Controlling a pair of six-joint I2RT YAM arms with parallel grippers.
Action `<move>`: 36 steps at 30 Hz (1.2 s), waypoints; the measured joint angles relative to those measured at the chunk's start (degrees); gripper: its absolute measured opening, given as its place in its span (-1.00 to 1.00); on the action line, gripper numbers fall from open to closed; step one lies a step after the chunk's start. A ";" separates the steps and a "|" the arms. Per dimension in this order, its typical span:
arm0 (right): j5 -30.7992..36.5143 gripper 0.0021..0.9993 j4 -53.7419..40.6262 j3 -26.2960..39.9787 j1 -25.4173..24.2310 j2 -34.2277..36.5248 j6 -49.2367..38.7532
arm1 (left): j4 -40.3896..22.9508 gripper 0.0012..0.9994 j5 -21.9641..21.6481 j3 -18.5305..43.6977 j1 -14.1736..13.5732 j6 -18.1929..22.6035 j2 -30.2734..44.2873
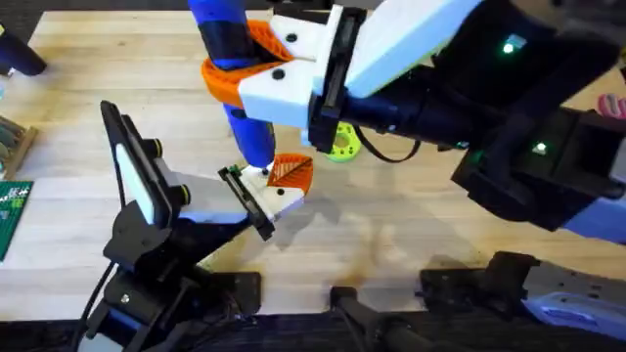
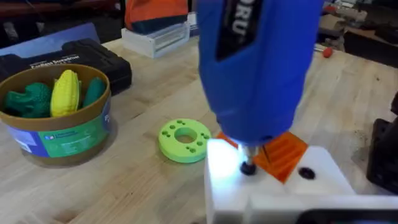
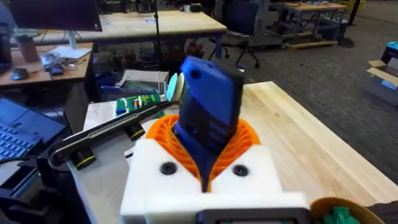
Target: Pick up the gripper from the table and insert it into the empty holder that is missing its gripper. Then pick up a screw, insert it into the mounting hole, and use the screwdriver to tighten it. Finally, clean up the table by picking up the vegetable and placing it into the bucket.
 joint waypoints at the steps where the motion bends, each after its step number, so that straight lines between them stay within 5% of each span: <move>1: 0.09 -0.94 -0.04 0.02 0.00 0.00 0.00 | 0.00 -0.97 0.00 0.00 0.00 -0.09 0.00; 36: -0.02 -0.94 0.40 0.03 0.00 0.02 0.01 | 0.06 -0.97 0.07 0.00 0.00 -0.32 -0.02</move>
